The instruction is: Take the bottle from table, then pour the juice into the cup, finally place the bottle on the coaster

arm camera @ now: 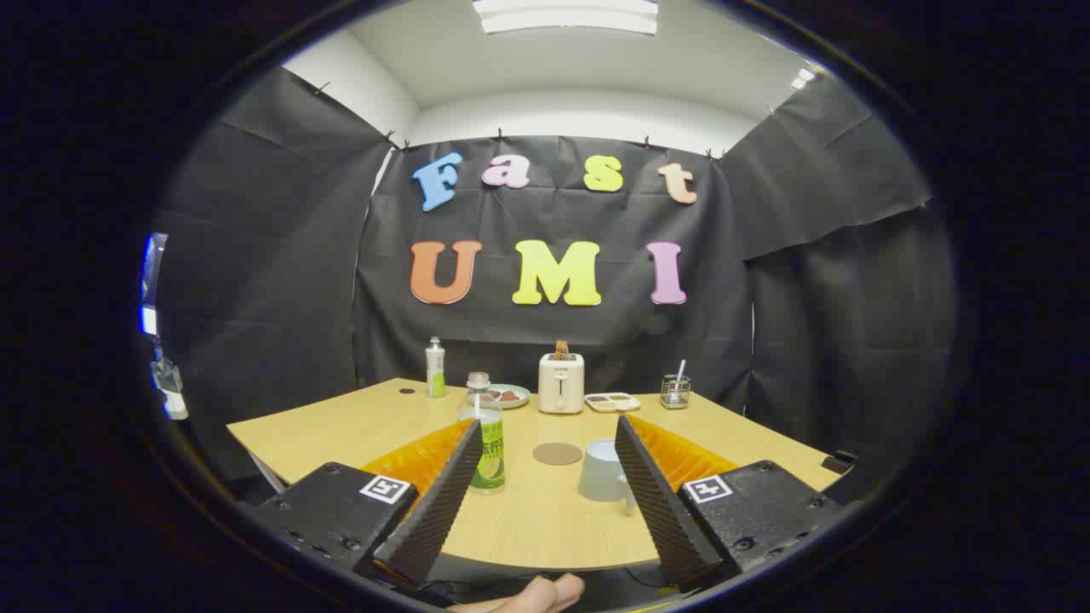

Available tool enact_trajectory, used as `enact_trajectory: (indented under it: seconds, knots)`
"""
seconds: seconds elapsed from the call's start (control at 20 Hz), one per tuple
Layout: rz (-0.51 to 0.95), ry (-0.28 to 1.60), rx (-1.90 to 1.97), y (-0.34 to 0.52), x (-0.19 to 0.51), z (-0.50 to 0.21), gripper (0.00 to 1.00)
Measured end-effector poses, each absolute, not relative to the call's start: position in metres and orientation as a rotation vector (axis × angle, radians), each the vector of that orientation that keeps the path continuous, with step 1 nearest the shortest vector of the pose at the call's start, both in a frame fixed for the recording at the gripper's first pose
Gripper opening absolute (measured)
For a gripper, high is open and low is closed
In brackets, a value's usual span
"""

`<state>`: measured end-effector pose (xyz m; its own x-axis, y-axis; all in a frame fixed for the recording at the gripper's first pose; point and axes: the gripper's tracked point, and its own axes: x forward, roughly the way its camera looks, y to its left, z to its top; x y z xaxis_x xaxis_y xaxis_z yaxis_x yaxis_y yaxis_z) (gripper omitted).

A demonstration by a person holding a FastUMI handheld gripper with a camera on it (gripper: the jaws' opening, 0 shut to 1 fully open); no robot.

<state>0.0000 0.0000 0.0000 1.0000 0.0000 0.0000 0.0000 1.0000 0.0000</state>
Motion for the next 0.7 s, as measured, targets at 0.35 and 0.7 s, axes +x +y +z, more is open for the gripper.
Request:
enact_trajectory:
  seconds: [0.35,0.7]
  knots:
    - [-0.004,0.022,-0.006,-0.007,0.009,-0.011,1.0]
    - [-0.004,0.043,-0.019,-0.009,0.016,-0.021,1.0]
